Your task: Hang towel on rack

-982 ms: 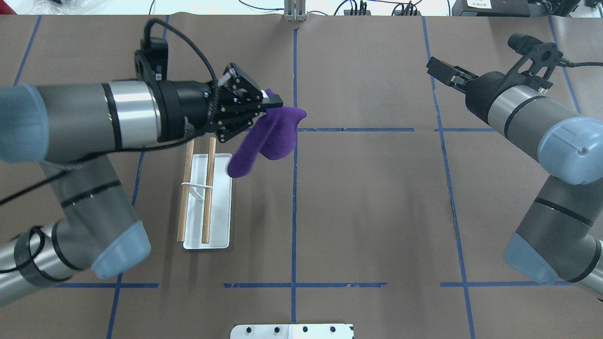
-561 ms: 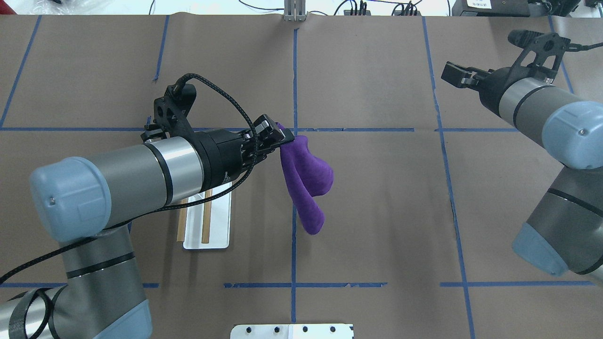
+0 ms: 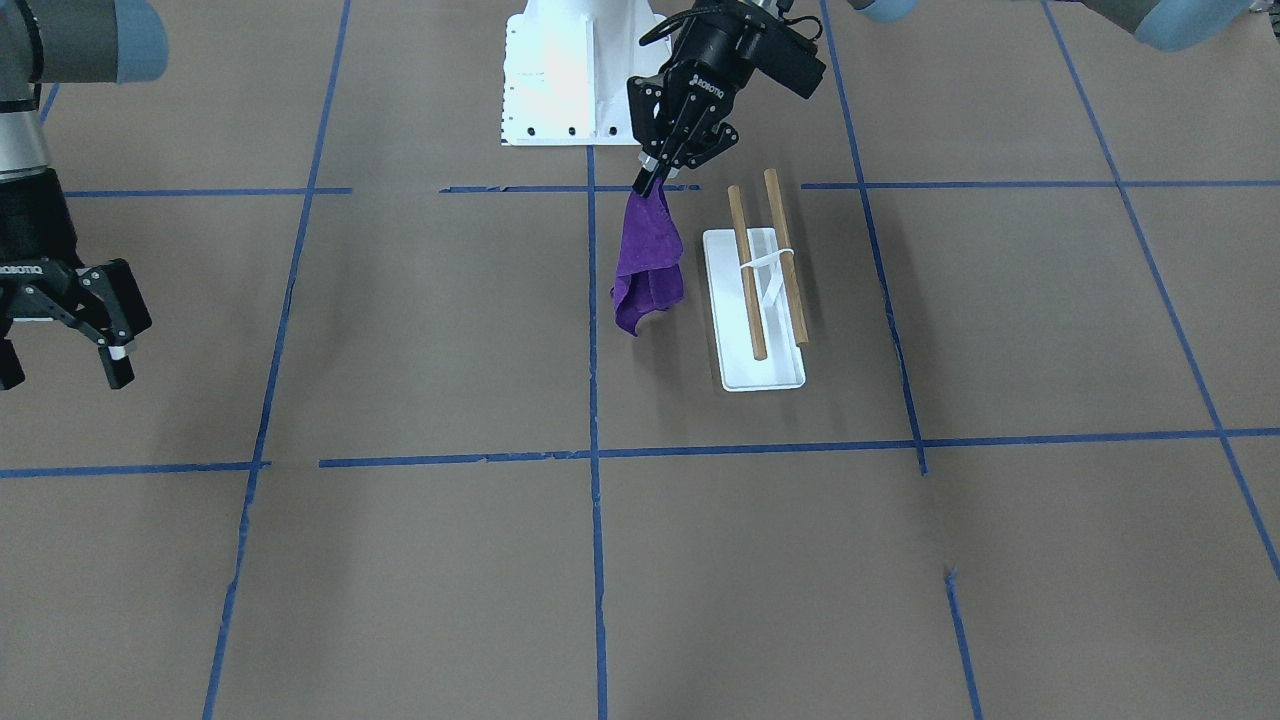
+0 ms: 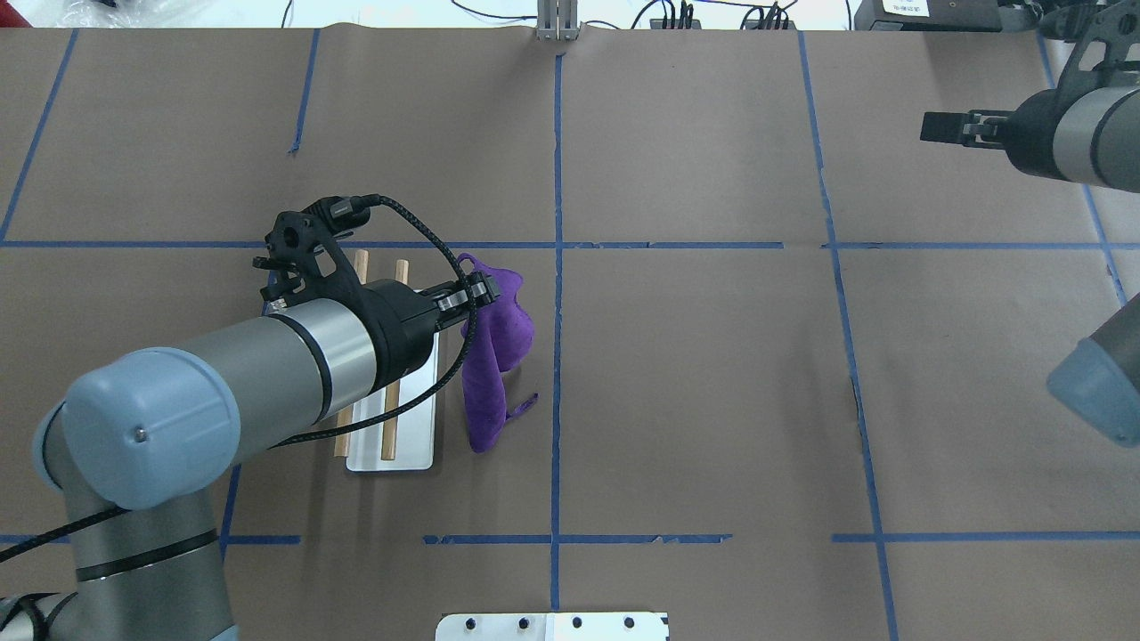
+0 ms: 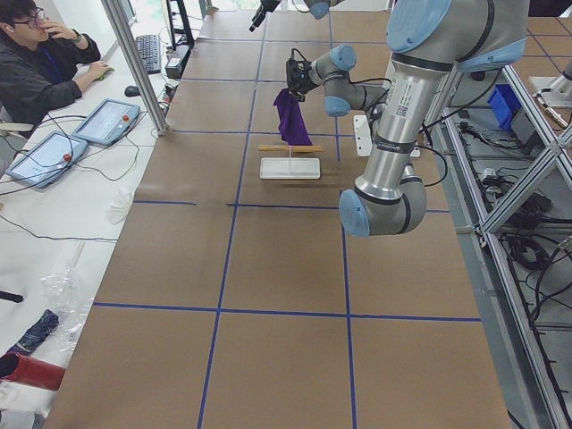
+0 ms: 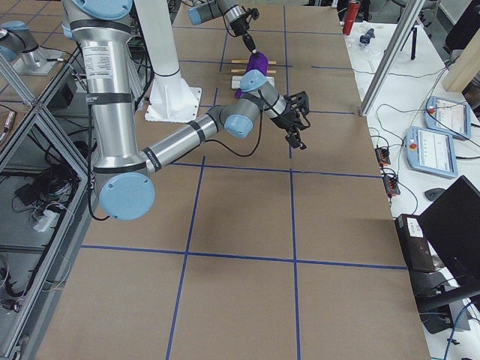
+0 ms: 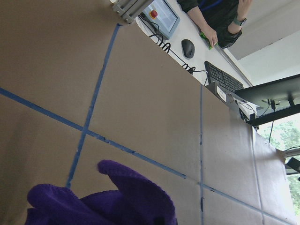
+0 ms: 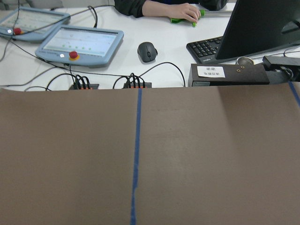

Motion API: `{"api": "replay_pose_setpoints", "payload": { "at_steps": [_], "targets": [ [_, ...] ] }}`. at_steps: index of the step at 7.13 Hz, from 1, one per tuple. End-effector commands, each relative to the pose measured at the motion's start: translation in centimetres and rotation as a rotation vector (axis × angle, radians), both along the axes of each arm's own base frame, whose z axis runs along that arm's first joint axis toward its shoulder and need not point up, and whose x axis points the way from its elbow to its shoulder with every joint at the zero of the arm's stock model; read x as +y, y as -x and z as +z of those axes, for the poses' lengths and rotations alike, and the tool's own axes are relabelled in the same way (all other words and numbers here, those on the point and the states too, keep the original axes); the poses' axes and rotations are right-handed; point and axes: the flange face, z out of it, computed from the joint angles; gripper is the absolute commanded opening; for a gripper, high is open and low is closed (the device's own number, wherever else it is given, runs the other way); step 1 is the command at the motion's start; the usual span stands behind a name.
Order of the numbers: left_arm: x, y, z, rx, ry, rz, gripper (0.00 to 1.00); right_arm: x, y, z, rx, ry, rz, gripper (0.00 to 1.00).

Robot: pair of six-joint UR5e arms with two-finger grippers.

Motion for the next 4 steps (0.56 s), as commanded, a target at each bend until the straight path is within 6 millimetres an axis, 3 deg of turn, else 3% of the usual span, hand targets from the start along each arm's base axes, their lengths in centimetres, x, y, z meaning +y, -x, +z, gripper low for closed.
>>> {"api": "replay_pose_setpoints", "payload": {
  "at_steps": [1, 4],
  "targets": [
    [0.4, 4.6, 4.7, -0.132, -0.042, -0.010, 0.00, -1.3, -5.3, 3.1, 0.157, 0.082, -0.166, 1.00],
    [-0.3, 10.9, 9.9, -0.295, -0.081, -0.044, 0.00, -3.1, -10.3, 8.6, 0.215, 0.142, -0.364, 1.00]
  ]
}}
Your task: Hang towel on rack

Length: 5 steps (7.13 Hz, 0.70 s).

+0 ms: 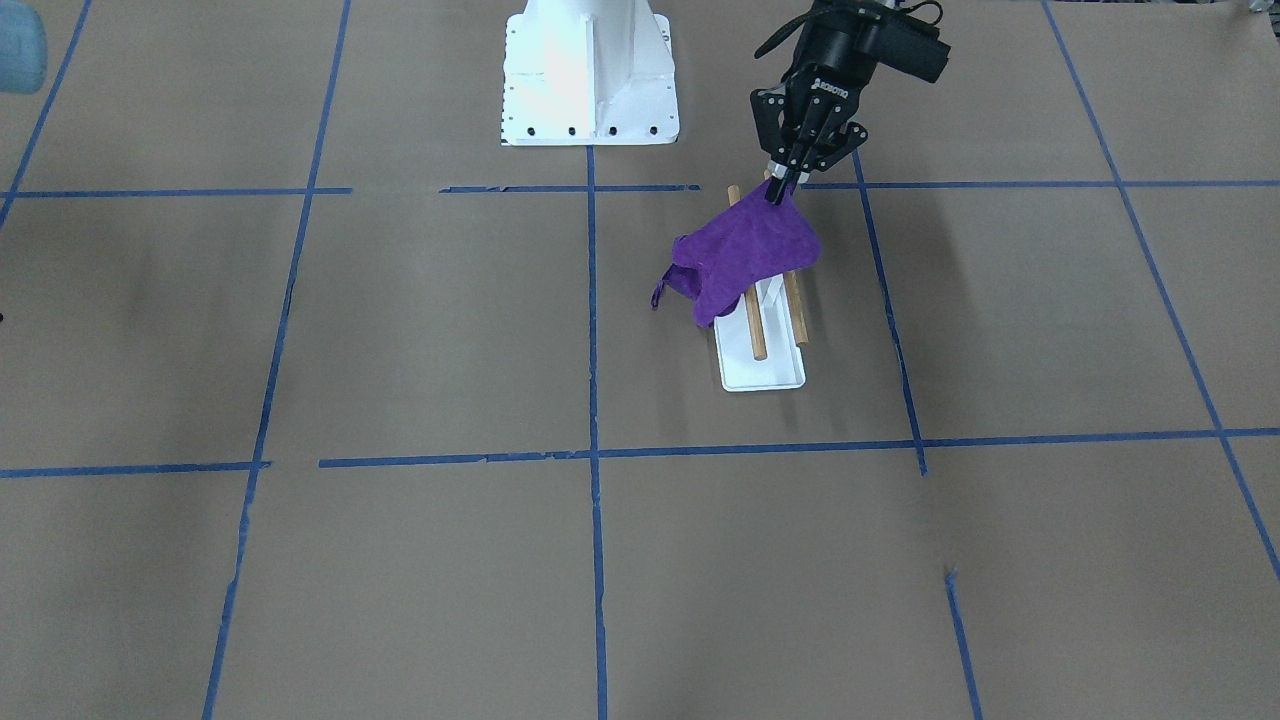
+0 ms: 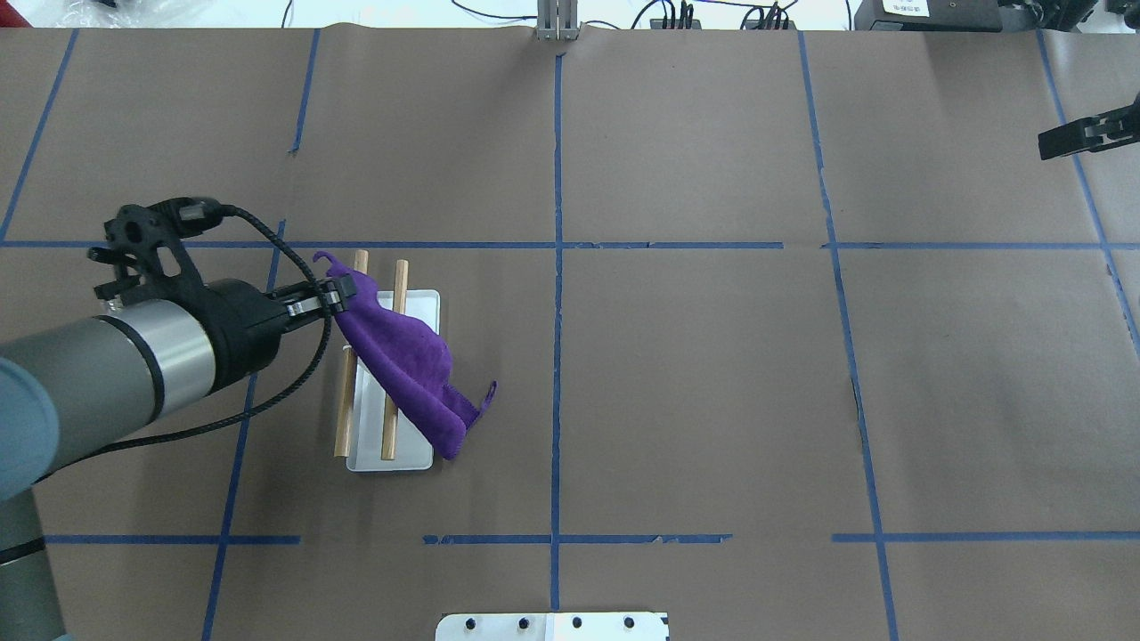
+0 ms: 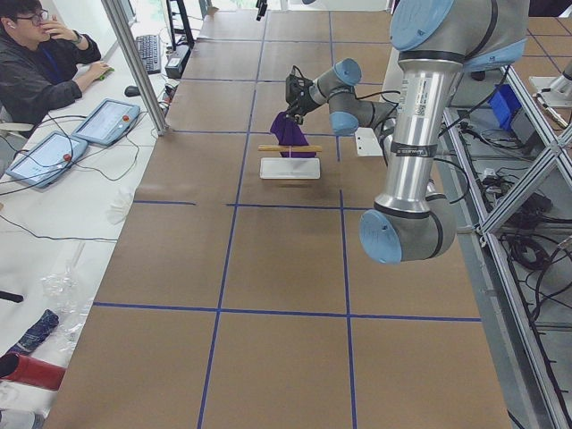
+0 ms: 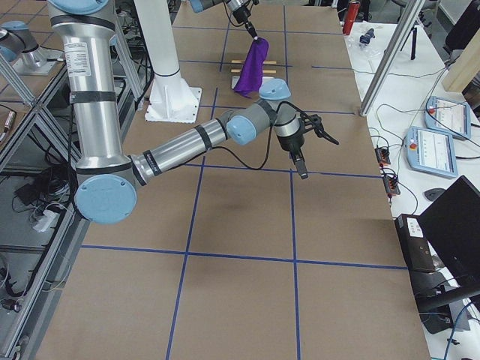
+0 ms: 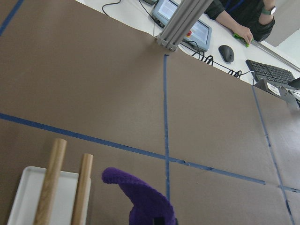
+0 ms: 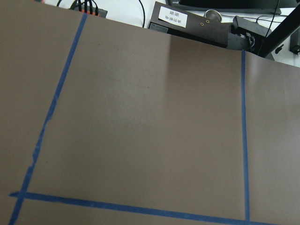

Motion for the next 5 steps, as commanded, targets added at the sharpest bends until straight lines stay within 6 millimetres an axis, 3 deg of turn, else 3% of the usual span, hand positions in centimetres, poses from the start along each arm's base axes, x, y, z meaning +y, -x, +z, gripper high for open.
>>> {"api": "replay_pose_setpoints", "payload": {
  "at_steps": [1, 3, 5],
  "targets": [
    [-0.9, 4.0, 3.1, -0.112, -0.028, -0.028, 0.00, -1.4, -3.2, 4.0, -0.014, 0.042, -0.110, 1.00],
    [-1.1, 4.6, 5.8, -0.180, -0.016, -0.028, 0.00, -1.9, -4.7, 7.0, -0.052, 0.080, -0.159, 1.00],
    [-1.8, 3.5, 7.7, -0.219, 0.003, -0.033, 0.00, -1.9, -5.1, 7.6, -0.072, 0.099, -0.159, 1.00]
  ]
}}
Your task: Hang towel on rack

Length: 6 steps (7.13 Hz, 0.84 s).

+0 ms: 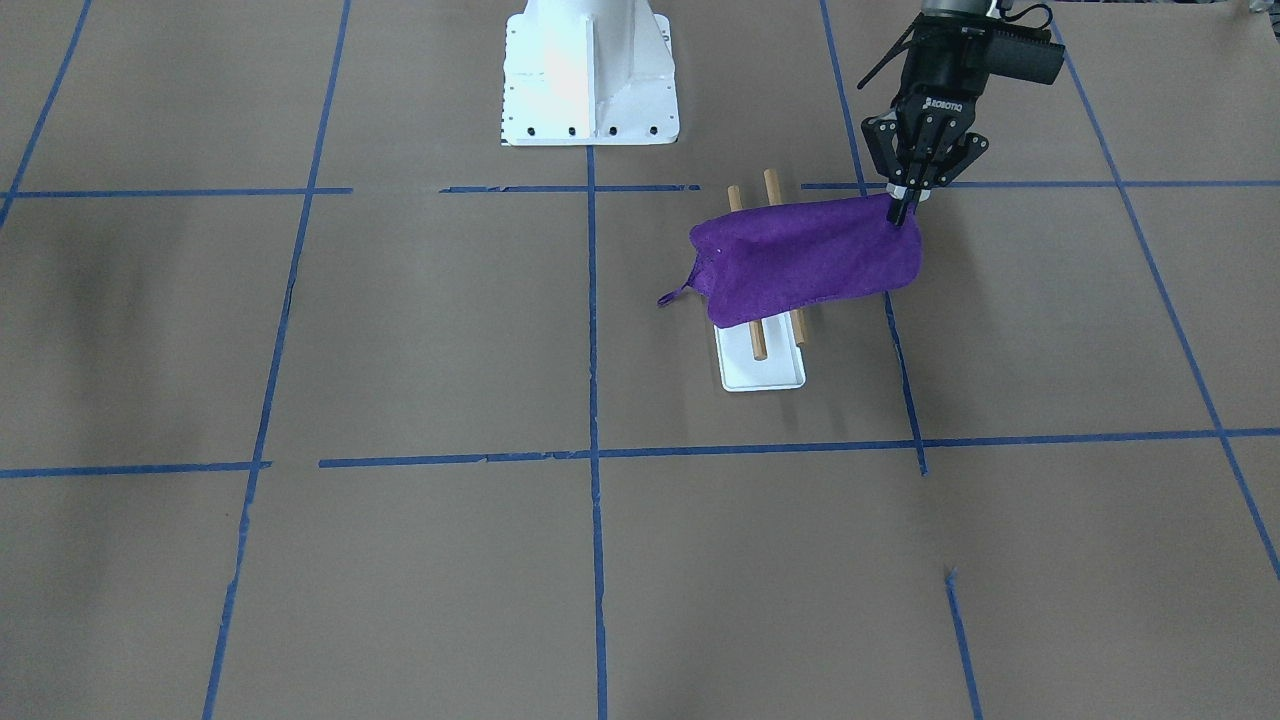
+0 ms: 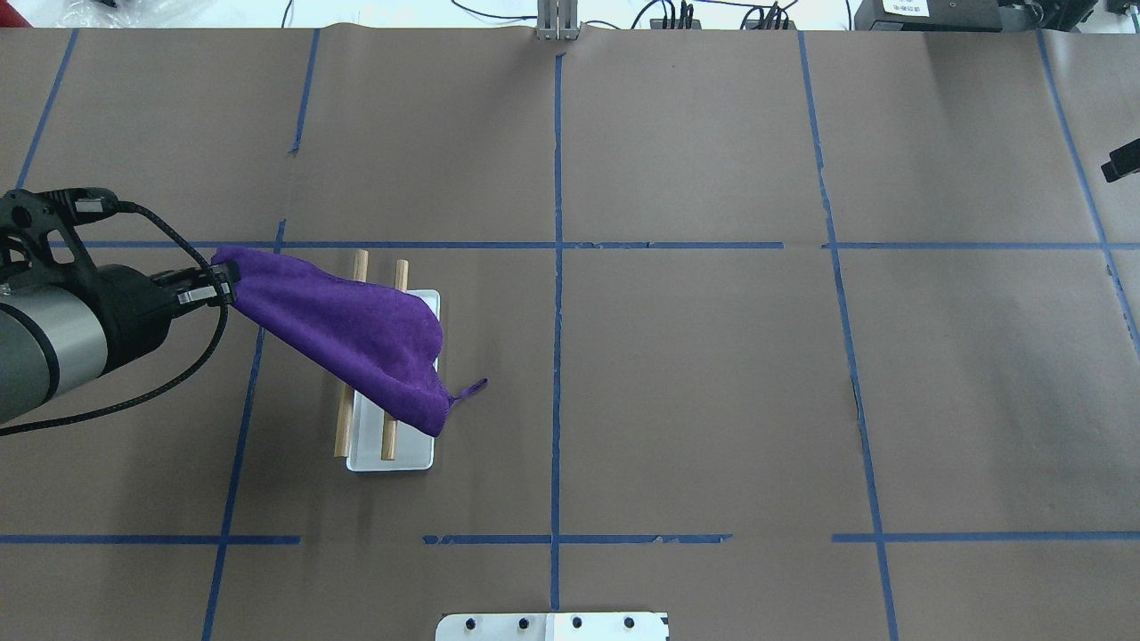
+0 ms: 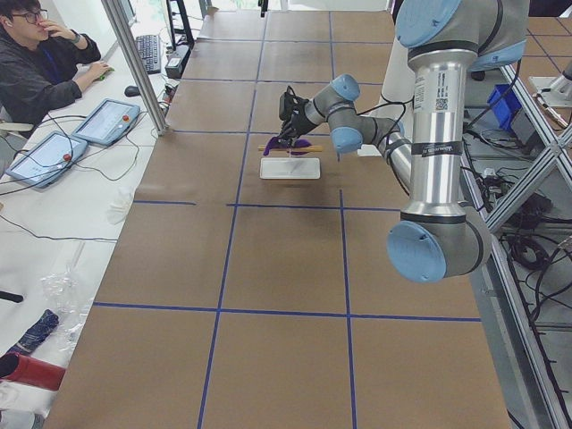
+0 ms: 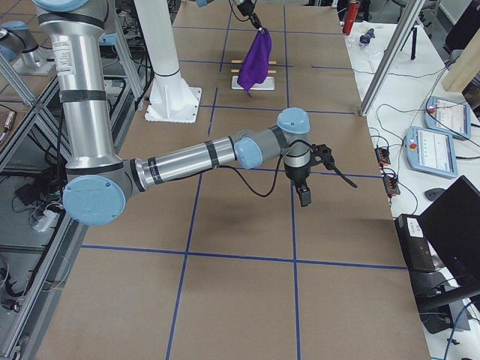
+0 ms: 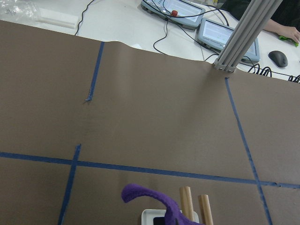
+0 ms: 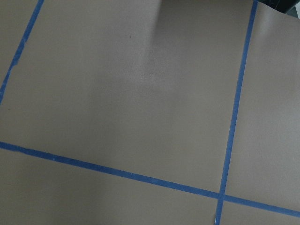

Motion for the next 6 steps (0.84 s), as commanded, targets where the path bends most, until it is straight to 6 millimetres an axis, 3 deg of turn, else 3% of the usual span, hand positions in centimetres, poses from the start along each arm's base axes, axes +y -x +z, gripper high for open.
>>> {"api": "replay_pose_setpoints", "payload": {
  "at_steps": [1, 2, 3, 5, 6],
  "targets": [
    [-1.0, -1.8, 3.2, -0.063, 0.031, -0.002, 0.00, -0.1, -0.7, 1.2, -0.039, 0.034, -0.005, 1.00],
    [-1.4, -2.9, 4.2, -0.081, 0.045, 0.003, 0.28, -0.1, -0.8, 1.4, -0.041, 0.038, -0.005, 1.00],
    [-1.8, -3.7, 4.2, -0.074, 0.049, -0.003, 0.99, -0.1, -1.1, 1.7, -0.057, 0.050, -0.004, 1.00],
    [-2.0, -3.4, 3.8, -0.071, 0.042, 0.006, 1.00, -0.1, -2.3, 5.7, -0.160, 0.138, -0.038, 1.00],
    [-1.9, -3.1, 3.6, -0.094, 0.019, 0.056, 1.00, 1.1, -2.7, 8.4, -0.158, 0.177, -0.052, 1.00]
  ]
}}
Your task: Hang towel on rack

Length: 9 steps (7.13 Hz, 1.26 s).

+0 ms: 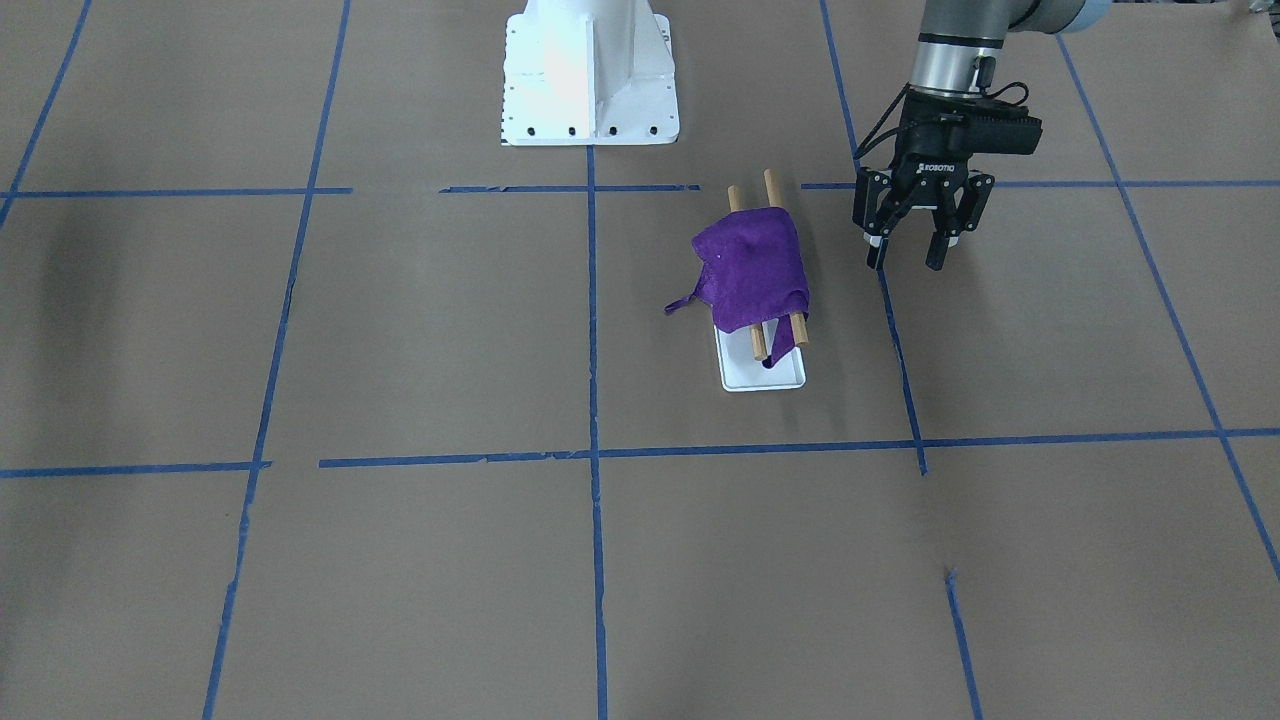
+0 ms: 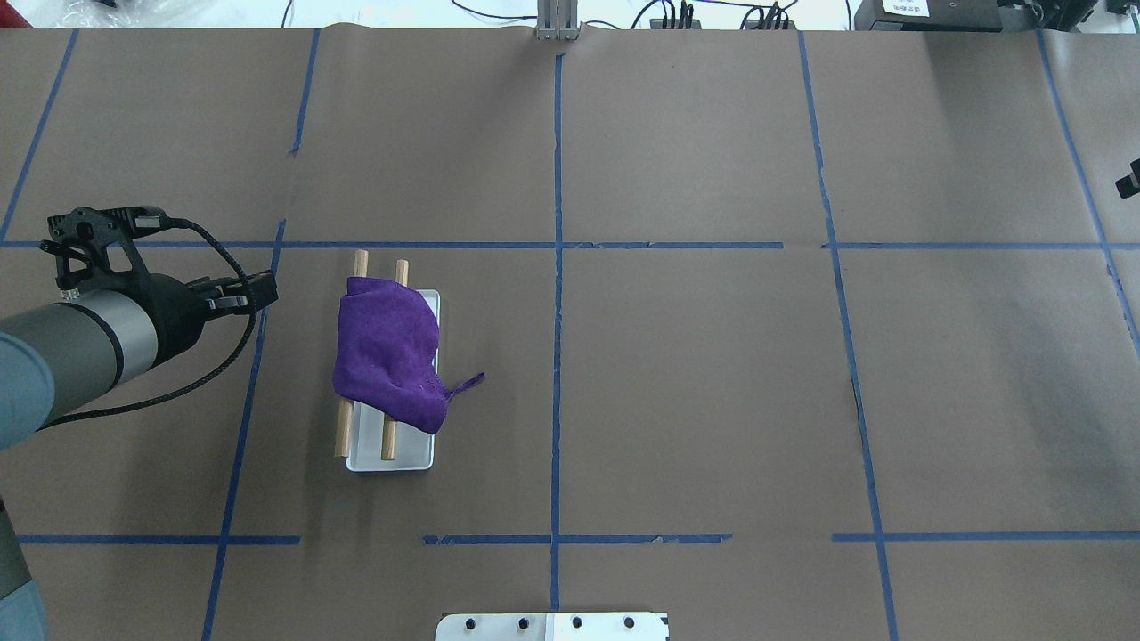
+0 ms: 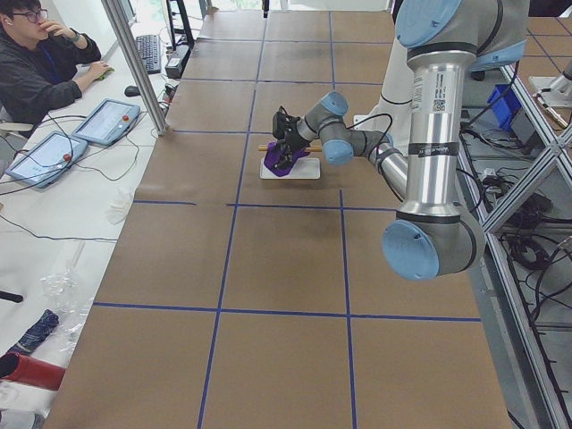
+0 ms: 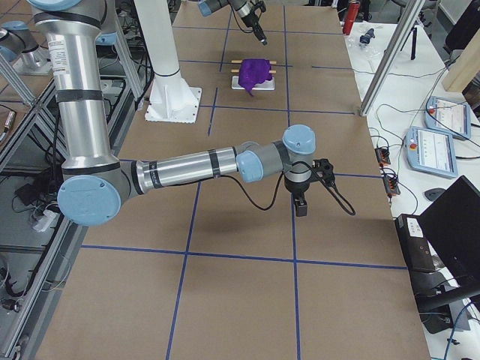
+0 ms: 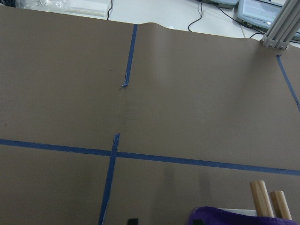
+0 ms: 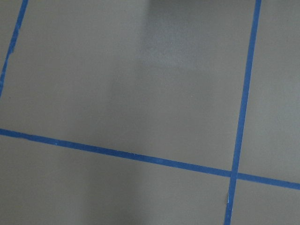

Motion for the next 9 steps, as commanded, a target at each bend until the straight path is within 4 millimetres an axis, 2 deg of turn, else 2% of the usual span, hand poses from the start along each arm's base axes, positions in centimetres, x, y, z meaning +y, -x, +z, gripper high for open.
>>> {"api": "replay_pose_setpoints", "payload": {
  "at_steps": [1, 3, 4, 5, 7, 8, 9],
  "targets": [
    [-1.3, 2.3, 0.2, -0.044, -0.021, 0.099, 1.00, 1.8, -0.7, 5.8, -0.012, 0.074, -0.041, 1.00],
    [-5.1, 8.1, 2.0, -0.130, -0.048, 0.169, 1.00, 2.2, -0.9, 9.3, 0.006, 0.145, -0.033, 1.00],
    [-6.9, 10.1, 4.4, -0.190, -0.037, 0.192, 1.00, 2.0, -0.8, 9.6, 0.014, 0.146, -0.036, 1.00],
    [-9.0, 12.8, 7.2, -0.237, -0.024, 0.250, 1.00, 2.0, -0.8, 9.7, 0.025, 0.135, -0.042, 1.00],
    [-12.9, 19.3, 13.7, -0.250, 0.041, 0.391, 1.00, 1.0, -0.4, 8.5, 0.017, 0.123, -0.038, 1.00],
    [-14.3, 23.1, 16.2, -0.256, 0.063, 0.424, 1.00, 1.0, -0.6, 8.4, 0.012, 0.124, -0.033, 1.00],
    [-15.3, 26.1, 17.4, -0.291, 0.095, 0.448, 1.00, 1.0, -0.5, 8.4, 0.006, 0.127, -0.033, 1.00]
  ]
}}
